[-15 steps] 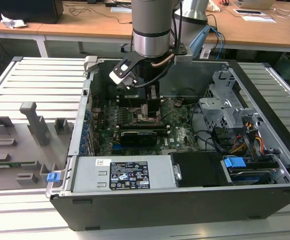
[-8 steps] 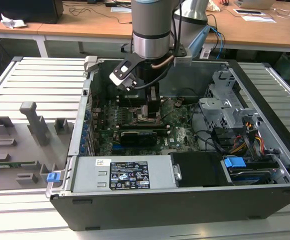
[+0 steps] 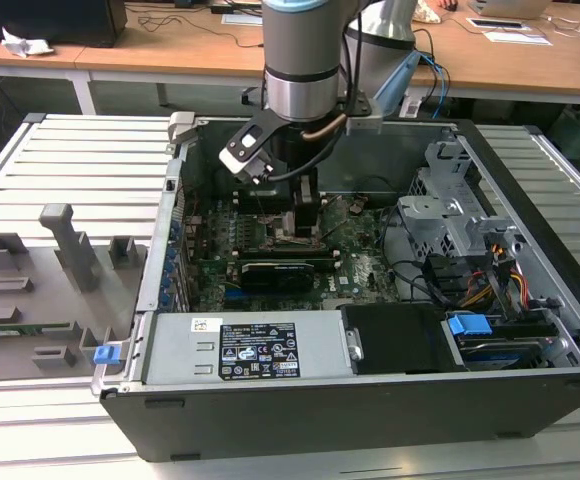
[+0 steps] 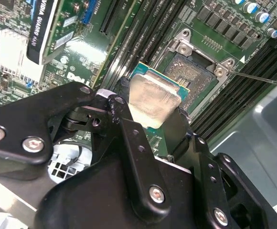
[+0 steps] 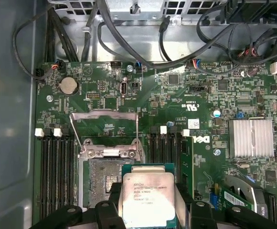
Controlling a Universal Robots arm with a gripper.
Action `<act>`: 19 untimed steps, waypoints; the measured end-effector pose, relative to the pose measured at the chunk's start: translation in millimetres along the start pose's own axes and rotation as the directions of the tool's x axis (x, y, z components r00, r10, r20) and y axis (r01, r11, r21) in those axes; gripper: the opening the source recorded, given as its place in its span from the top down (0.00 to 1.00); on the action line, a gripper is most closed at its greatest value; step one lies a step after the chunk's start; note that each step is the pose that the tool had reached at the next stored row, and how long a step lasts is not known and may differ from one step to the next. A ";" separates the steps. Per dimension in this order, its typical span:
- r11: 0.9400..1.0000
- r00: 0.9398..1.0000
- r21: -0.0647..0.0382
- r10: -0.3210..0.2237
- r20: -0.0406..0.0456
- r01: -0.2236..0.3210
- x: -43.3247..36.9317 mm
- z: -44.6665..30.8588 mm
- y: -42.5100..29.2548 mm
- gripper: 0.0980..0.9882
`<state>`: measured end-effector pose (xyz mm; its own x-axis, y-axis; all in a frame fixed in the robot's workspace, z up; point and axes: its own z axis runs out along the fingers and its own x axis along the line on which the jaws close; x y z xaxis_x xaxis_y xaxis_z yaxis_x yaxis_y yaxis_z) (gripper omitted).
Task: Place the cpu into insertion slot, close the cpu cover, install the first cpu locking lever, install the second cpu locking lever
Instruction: 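Place the cpu into insertion slot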
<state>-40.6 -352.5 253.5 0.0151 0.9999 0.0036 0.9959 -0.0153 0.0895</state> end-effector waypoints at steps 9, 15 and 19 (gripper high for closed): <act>1.000 1.000 -0.001 0.000 0.000 0.000 2.2 6.4 -0.6 0.52; 1.000 1.000 -0.003 0.000 0.000 0.000 2.2 9.5 -0.8 0.52; 1.000 1.000 -0.003 0.000 0.000 0.000 2.2 12.0 -1.1 0.52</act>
<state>-40.5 -350.3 241.5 0.0150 0.9999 0.0040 0.9956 -0.0153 0.0929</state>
